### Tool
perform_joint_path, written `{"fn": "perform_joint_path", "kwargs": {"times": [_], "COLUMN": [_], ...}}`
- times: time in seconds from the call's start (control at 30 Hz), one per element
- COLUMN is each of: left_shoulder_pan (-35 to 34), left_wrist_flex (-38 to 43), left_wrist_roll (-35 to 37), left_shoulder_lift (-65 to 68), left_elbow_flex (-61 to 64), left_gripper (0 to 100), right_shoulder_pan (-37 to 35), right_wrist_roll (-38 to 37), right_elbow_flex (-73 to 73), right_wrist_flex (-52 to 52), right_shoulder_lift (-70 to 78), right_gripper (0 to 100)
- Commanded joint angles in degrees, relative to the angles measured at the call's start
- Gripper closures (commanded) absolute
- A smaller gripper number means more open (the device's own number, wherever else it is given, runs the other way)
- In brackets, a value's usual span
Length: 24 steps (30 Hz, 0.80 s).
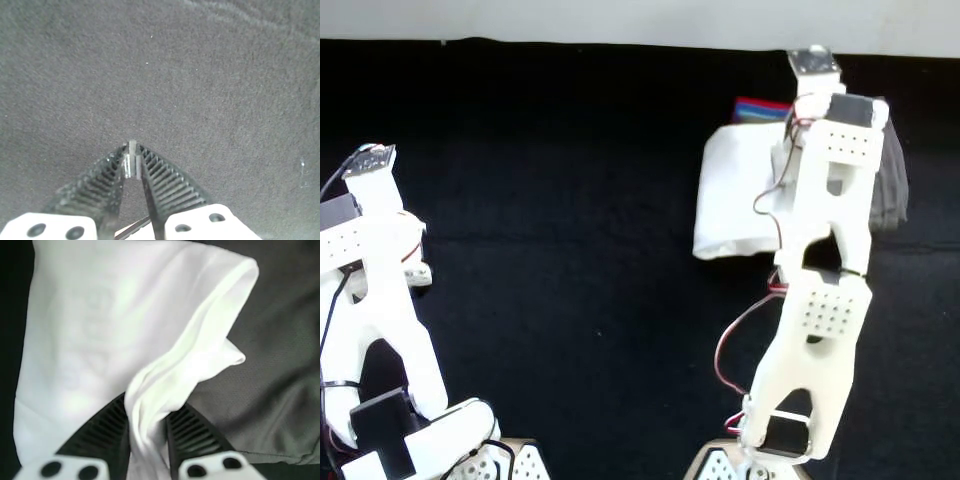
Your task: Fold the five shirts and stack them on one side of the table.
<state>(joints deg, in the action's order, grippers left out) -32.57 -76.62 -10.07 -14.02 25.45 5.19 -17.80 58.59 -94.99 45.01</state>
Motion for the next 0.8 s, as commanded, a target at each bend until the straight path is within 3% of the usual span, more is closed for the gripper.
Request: {"fn": "perform_joint_path", "kwargs": {"times": [0.0, 0.37, 0.6, 0.77], "left_shoulder_pan": [-0.22, -0.13, -0.04, 0.40], "left_wrist_flex": [0.62, 0.70, 0.70, 1.41], "left_wrist_roll": [-0.26, -0.26, -0.18, -0.18], "left_shoulder_lift": [-0.84, -0.48, -0.40, -0.40], "left_elbow_flex": [-1.63, -1.71, -1.63, -1.54], "left_gripper": [99, 99, 99, 99], "right_shoulder_pan": [-0.48, -10.07, -9.89, -5.05], "right_wrist_roll": [-0.53, -2.55, -2.81, -2.99], "right_elbow_flex": [1.36, 12.18, 11.82, 11.82], "right_wrist_flex": [0.31, -5.85, -5.85, -5.14], "right_shoulder_lift": [-1.80, -16.75, -24.31, -24.66], "right_gripper": [99.2, 99.2, 99.2, 99.2]}}
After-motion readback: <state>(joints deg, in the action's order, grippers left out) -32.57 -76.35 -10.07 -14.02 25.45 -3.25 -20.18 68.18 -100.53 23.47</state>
